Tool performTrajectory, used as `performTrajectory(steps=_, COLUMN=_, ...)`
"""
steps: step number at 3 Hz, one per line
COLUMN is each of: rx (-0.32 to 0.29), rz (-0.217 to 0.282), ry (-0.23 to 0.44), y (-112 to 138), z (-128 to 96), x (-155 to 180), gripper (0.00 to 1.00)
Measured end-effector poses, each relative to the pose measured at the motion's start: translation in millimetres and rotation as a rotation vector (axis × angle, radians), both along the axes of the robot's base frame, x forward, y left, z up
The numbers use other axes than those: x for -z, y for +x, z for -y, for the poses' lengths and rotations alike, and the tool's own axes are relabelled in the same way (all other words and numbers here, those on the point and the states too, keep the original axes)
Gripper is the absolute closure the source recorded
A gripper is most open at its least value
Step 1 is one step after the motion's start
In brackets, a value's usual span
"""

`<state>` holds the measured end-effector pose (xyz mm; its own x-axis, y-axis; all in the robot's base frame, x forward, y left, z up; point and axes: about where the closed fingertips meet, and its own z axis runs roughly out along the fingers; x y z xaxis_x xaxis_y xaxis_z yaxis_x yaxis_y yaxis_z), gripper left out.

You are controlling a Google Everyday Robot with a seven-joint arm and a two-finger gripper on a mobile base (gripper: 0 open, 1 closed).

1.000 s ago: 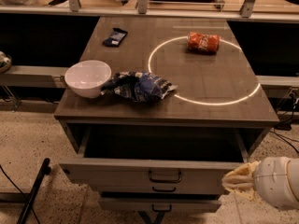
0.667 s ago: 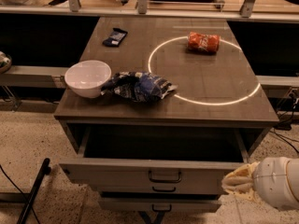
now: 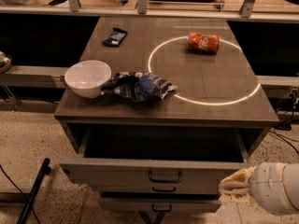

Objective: Close top drawer

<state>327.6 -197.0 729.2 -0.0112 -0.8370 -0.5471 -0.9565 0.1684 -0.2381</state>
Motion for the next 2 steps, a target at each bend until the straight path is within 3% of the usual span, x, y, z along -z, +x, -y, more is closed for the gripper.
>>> performTrajectory(steps=2, rx=-0.045, rz=-0.015, ry=-0.006, y=21.3, z=-13.9, x=55.6, gripper=1.0)
